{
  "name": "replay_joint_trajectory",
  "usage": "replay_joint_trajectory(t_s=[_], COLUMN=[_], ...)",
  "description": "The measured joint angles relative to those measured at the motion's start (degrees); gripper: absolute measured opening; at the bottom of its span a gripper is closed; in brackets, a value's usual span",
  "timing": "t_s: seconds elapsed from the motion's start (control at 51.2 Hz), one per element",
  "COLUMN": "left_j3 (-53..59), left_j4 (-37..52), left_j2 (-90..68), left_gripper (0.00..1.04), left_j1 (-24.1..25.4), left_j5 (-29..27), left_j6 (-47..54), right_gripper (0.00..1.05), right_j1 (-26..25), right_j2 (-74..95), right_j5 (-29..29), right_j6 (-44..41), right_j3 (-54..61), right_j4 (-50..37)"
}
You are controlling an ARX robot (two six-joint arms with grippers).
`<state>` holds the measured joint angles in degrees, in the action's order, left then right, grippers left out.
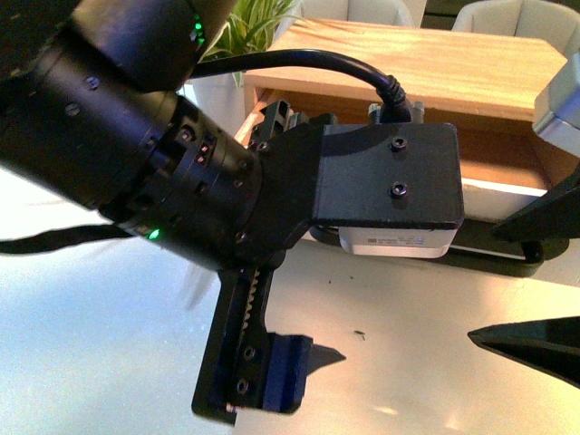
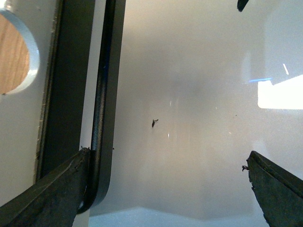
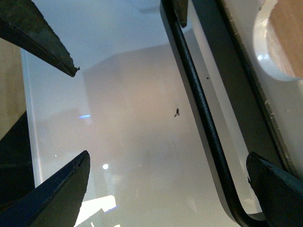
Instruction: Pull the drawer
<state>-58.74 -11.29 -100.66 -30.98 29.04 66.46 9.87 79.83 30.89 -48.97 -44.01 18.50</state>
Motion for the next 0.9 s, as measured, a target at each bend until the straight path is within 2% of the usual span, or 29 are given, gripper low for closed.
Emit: replay_joint_trajectory(t_s=[0.273, 0.449, 0.546, 0.644, 0.78, 0.898], left_j3=[11.58, 18.69, 24.26, 29.77, 37.20, 42.77], left_j4=[18.73, 30.77, 38.25, 41.57, 41.79, 37.88], left_j2=[11.65, 20.04, 26.93, 34.03, 44.70, 55.25], left_gripper=[0.97, 0.97, 0.97, 0.97, 0.97, 0.97], left_j1=[-0.74, -0.09, 0.83, 1.57, 2.71, 5.88], left_j5=[2.56, 0.90, -2.97, -6.73, -14.60, -21.24], left_j6=[-13.35, -24.17, -32.02, -39.23, -46.84, -53.70], right_gripper=[0.96, 0.96, 0.96, 0.96, 0.96, 0.96], right_j1=[-2.19, -5.16, -8.72, -12.85, -19.91, -26.67], right_j2=[-13.00, -22.03, -29.53, -37.00, -48.06, -58.29], right_j5=[6.25, 4.92, 4.07, 3.04, 2.60, 2.75], right_j6=[11.43, 20.68, 28.35, 34.73, 43.71, 49.72], right_j3=[6.38, 11.87, 16.04, 19.80, 24.35, 27.04], right_j4=[-6.21, -14.32, -19.39, -21.46, -20.02, -15.91])
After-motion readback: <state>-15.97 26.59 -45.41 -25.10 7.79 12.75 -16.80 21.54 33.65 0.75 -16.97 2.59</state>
